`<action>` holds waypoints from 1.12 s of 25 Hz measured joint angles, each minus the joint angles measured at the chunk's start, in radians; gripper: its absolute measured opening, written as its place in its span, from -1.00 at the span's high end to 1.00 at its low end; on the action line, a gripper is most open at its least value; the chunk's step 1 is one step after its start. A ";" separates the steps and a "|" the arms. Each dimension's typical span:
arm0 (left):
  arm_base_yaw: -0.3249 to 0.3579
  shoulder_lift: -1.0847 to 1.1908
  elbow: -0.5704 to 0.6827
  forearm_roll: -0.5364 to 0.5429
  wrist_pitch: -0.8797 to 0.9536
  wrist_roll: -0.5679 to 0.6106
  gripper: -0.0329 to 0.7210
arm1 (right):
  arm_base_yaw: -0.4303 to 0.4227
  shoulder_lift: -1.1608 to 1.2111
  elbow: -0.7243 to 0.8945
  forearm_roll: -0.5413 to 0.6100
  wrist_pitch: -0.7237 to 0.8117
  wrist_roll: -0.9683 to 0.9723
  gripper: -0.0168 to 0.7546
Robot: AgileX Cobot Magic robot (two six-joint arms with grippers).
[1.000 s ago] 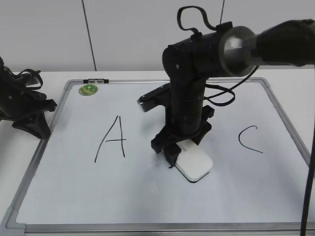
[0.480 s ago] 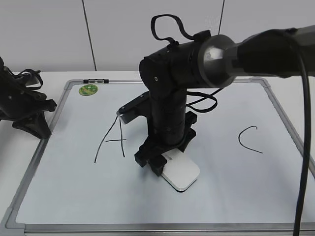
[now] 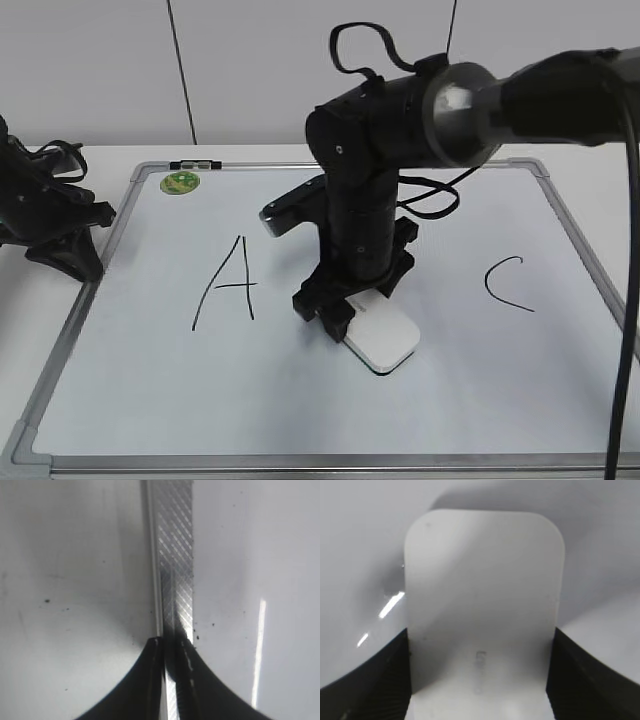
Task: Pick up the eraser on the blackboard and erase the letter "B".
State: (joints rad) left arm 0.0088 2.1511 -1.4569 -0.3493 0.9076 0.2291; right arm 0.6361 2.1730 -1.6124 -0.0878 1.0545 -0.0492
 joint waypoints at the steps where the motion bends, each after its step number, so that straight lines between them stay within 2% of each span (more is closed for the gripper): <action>1: 0.000 0.000 0.000 0.000 0.000 0.000 0.82 | -0.012 0.000 0.000 0.000 -0.003 0.000 -0.44; 7: 0.000 0.000 0.000 0.000 0.000 0.000 0.82 | -0.074 0.002 -0.012 -0.011 -0.001 0.000 -0.44; 14: 0.000 0.000 0.000 0.000 0.000 0.000 0.82 | -0.090 -0.018 -0.073 -0.056 0.065 0.000 -0.44; 18: 0.000 0.000 0.000 0.000 0.000 0.000 0.82 | -0.107 -0.093 -0.073 -0.043 0.098 0.000 -0.44; 23: 0.000 0.000 0.000 0.000 0.000 0.000 0.82 | -0.209 -0.152 -0.073 0.006 0.126 0.000 -0.44; 28: 0.000 0.000 0.000 0.000 0.000 0.000 0.82 | -0.347 -0.160 -0.073 0.014 0.150 0.000 -0.44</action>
State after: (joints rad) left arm 0.0088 2.1511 -1.4569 -0.3493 0.9076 0.2291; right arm 0.2888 2.0133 -1.6858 -0.0733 1.2047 -0.0492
